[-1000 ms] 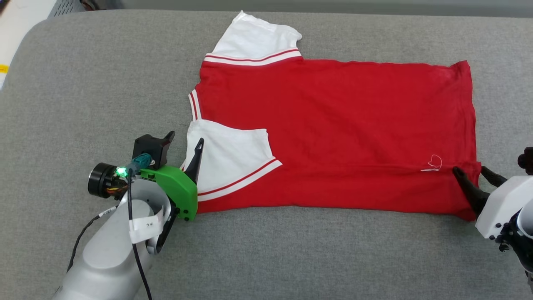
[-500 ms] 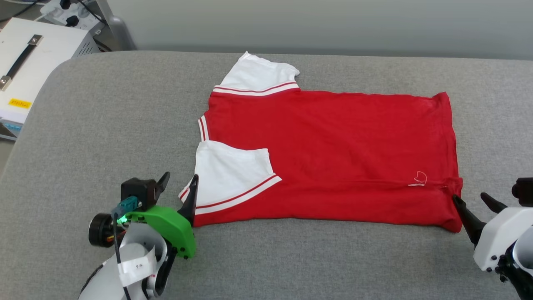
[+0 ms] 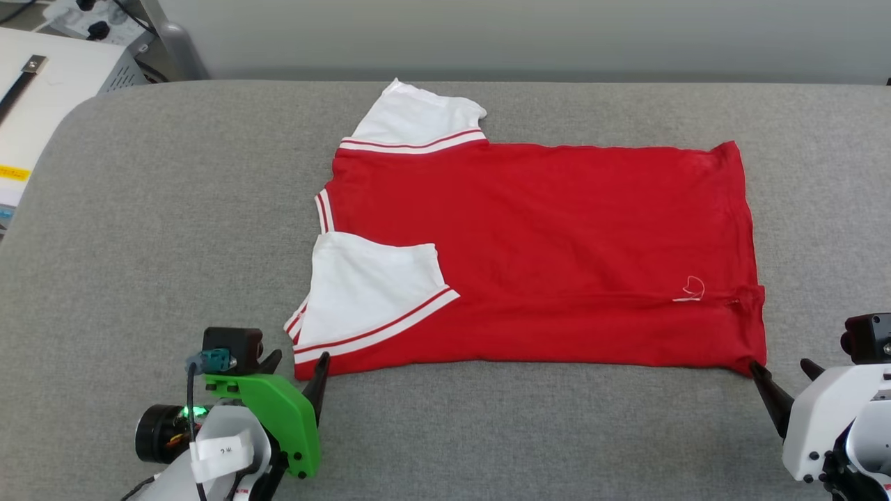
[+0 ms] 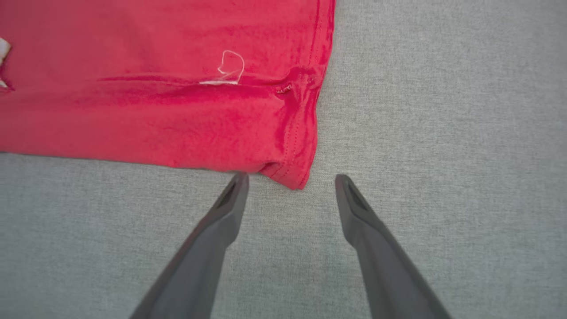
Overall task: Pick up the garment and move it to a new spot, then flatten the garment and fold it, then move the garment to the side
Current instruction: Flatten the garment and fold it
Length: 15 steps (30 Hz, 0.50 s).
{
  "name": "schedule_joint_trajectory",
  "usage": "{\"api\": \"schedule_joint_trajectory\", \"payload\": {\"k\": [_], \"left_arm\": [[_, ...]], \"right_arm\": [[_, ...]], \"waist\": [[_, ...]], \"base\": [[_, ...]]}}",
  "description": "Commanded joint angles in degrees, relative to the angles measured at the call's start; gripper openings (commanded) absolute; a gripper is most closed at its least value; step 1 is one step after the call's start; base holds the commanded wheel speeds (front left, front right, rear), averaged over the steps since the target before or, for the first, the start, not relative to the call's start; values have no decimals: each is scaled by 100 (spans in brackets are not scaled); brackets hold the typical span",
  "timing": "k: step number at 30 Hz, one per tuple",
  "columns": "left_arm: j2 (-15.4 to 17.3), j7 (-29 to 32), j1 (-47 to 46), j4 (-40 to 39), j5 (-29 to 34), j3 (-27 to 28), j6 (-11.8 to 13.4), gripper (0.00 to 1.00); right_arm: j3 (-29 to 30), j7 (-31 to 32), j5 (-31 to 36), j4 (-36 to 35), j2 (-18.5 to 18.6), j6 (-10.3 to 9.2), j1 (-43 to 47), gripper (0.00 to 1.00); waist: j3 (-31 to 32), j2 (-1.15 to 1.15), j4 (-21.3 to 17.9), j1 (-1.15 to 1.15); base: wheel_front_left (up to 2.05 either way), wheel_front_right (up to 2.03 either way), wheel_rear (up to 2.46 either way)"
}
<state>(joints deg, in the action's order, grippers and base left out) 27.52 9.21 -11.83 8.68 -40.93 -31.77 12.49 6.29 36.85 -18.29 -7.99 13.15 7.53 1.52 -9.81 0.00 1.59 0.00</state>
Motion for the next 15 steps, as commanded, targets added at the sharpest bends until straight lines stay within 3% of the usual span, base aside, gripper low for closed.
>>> {"api": "schedule_joint_trajectory", "payload": {"k": [1,8,15], "left_arm": [[81,99,18,-57,35,1,115,100],[206,543,-104,-39,118,22,526,100],[186,635,-192,210,60,24,531,100]], "right_arm": [[31,69,65,-115,-56,-4,19,100],[49,198,174,-428,-168,-4,-80,100],[62,173,193,-460,-176,-4,-126,100]], "waist": [[-150,0,-77,0],[-480,0,-225,0],[-639,0,-303,0]], "base": [[0,0,0],[0,0,0],[0,0,0]]}}
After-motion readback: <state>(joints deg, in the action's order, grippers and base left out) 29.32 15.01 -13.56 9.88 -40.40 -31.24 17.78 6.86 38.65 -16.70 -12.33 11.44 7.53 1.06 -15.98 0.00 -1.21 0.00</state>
